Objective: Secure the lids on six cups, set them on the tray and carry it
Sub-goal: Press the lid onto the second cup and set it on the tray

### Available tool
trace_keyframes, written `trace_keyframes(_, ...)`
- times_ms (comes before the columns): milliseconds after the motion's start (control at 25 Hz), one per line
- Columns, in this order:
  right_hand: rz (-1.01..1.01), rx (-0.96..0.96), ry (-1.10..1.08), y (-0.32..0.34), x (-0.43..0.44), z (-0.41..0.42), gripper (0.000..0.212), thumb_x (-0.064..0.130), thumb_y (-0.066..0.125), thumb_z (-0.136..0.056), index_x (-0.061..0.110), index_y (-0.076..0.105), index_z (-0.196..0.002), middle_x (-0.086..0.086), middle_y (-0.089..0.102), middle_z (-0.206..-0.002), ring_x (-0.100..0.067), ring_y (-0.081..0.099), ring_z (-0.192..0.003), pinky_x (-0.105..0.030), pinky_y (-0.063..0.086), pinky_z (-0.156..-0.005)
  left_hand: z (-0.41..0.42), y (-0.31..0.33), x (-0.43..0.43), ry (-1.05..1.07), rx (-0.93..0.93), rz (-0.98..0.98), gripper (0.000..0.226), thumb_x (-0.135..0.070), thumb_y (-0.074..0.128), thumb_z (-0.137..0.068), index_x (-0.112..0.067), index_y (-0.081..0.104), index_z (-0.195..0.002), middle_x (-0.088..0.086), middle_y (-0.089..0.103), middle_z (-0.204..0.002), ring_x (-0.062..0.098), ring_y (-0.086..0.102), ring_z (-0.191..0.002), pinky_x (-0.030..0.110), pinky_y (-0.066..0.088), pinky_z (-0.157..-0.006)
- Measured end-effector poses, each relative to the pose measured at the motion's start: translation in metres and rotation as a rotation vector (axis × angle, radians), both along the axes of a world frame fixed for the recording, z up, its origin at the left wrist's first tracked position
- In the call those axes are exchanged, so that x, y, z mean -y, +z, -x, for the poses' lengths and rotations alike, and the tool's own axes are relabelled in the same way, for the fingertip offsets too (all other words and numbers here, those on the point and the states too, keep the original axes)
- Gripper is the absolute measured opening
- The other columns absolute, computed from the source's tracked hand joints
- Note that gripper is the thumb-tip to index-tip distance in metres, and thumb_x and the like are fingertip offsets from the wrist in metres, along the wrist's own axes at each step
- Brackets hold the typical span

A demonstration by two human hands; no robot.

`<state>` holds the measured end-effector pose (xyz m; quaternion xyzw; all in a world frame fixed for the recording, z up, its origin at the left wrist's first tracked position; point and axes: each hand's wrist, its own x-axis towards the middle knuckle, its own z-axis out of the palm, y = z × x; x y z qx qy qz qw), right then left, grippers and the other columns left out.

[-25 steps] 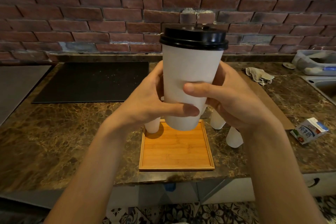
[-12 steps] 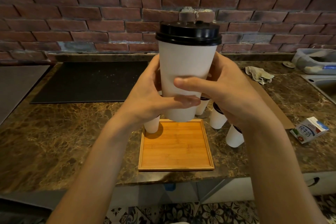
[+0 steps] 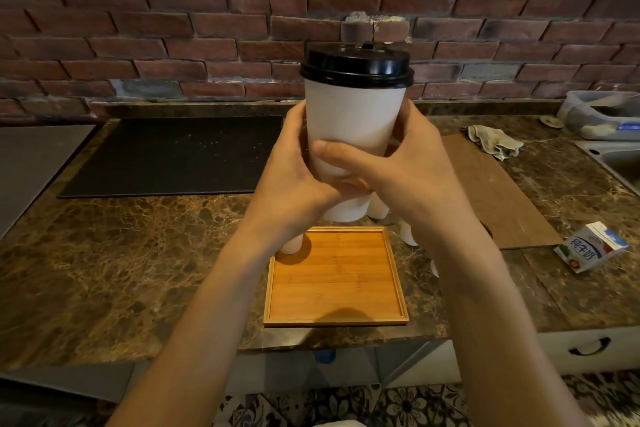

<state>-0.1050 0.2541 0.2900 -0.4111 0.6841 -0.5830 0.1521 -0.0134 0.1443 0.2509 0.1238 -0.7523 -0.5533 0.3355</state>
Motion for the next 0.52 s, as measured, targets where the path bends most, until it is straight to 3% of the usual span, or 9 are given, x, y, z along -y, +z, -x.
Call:
trace_keyframes(120,0.024,0.022,0.017,0.001,-0.001,0.003,0.077,0.033,0.085,-0.067,0.024,0.048,-0.133,0.011,0.06,-0.118,-0.004,0.06,-0.106,-0.028,0.059,-0.082,0.001,0.0,0.002,-0.029,0.011,0.014,0.095,-0.012,0.085,-0.062,-0.025,0.032,-0.14,-0.012,0.051,-0.129,0.003,0.053,-0.118,0.019,0.053,-0.087)
trace_keyframes(280,0.027,0.031,0.083,0.004,-0.003,0.009,0.078,0.031,0.086,-0.066,0.026,0.047,-0.134,0.011,0.061,-0.119,-0.003,0.06,-0.108,-0.028,0.058,-0.084,-0.001,0.008,0.004,-0.126,0.032,0.002,0.08,-0.03,0.082,-0.056,-0.038,0.039,-0.122,-0.018,0.057,-0.114,-0.011,0.056,-0.106,0.005,0.047,-0.075)
trace_keyframes(520,0.026,0.118,0.213,0.006,-0.01,0.016,0.075,0.037,0.085,-0.057,0.033,0.052,-0.125,0.013,0.065,-0.113,-0.001,0.063,-0.104,-0.022,0.057,-0.08,-0.003,0.006,0.007,-0.229,0.037,-0.066,0.087,-0.02,0.086,-0.058,-0.032,0.041,-0.131,-0.012,0.061,-0.119,0.008,0.06,-0.112,0.02,0.053,-0.082)
